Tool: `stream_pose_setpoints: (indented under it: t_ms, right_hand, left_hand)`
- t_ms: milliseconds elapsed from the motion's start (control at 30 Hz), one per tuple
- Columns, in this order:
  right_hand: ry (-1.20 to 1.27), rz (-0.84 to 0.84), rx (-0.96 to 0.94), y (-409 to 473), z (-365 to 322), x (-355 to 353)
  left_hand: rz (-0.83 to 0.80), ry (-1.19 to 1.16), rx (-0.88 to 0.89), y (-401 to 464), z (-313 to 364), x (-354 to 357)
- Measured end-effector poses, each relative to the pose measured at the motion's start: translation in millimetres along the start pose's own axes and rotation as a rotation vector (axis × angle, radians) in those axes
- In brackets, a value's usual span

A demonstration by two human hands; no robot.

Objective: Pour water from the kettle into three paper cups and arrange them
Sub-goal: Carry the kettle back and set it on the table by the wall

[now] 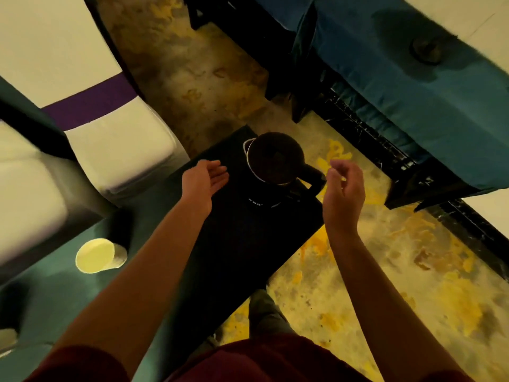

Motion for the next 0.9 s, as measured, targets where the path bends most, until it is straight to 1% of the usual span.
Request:
stream_pose_setpoints:
  t_ms: [100, 267, 467, 633, 767, 833, 900]
  right_hand:
    - [0.024, -0.102, 0.038, 22, 16, 15]
    - [0.037, -0.319, 0.047, 22, 36, 45]
    - [0.114, -0.438, 0.084, 23, 58, 59]
    - [0.228, -0.522, 0.152, 26, 75, 70]
    - [0.317, -0.542, 0.239, 26, 84, 82]
    - [0.339, -0.544, 0.269, 26, 89, 84]
    - [0.381, -0.543, 0.341, 26, 91, 86]
  left_hand:
    - [0.003, 0.06, 0.144, 8, 30, 45]
    - [-0.001, 0.166, 0.26, 12, 46, 94]
    - [-0.023, 0.33, 0.303, -1, 39, 124]
    - [-0.028, 0.549, 0.426, -12, 46, 131]
    - [-0.077, 0.456, 0.364, -15, 43, 131]
    - [-0.078, 0.482, 0.367, -16, 43, 132]
    - [-0.071, 0.491, 0.352, -18, 41, 131]
Point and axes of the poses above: each hand's wrist, its own y-axis towards the middle knuckle, its own x-axis out of the palm, z = x × y, the point moved 9 cm from there along y, towards the middle knuckle, and after that the axes turned 6 degrees about z, right-handed, at the moved point
